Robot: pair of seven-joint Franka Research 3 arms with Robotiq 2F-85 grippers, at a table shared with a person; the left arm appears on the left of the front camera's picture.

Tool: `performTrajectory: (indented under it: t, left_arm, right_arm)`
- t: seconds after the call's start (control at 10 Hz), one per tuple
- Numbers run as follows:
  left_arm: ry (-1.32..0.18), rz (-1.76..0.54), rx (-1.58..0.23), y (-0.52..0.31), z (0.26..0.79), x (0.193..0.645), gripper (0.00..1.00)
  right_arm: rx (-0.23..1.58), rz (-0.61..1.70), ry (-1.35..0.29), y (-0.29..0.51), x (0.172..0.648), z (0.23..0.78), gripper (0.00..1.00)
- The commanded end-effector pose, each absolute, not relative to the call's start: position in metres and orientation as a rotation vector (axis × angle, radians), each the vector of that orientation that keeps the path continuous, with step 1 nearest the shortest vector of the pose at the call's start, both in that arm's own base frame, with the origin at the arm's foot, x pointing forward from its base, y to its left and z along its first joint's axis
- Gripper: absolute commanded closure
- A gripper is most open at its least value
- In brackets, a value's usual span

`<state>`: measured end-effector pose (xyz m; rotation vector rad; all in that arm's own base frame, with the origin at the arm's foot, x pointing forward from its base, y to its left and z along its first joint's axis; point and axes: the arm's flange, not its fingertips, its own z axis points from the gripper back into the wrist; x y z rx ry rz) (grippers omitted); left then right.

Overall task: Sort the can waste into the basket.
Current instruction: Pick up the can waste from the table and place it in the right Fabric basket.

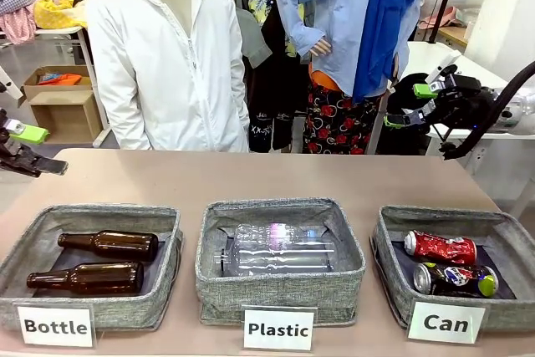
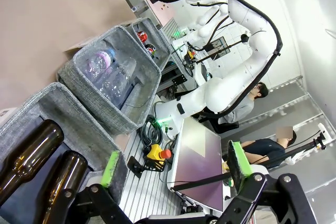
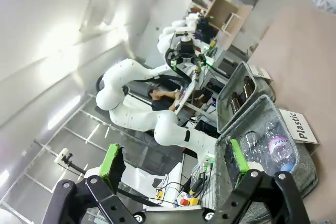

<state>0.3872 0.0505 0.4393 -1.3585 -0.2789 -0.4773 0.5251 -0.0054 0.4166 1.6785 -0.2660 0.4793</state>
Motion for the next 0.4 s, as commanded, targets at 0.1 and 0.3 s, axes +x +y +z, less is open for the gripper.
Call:
performTrajectory:
  t: [0.1, 0.3]
  left_arm:
    - [-0.276, -0.482, -1.348, 0.0496, 0.4391, 0.3848, 0.00]
    - [-0.276, -0.482, -1.348, 0.0496, 0.4391, 0.3848, 0.00]
  right_arm:
    - [1.666, 0.492, -0.261, -0.0068, 0.5263, 0.4193, 0.00]
    - [1.666, 0.492, -0.261, -0.0068, 0.5263, 0.4193, 0.00]
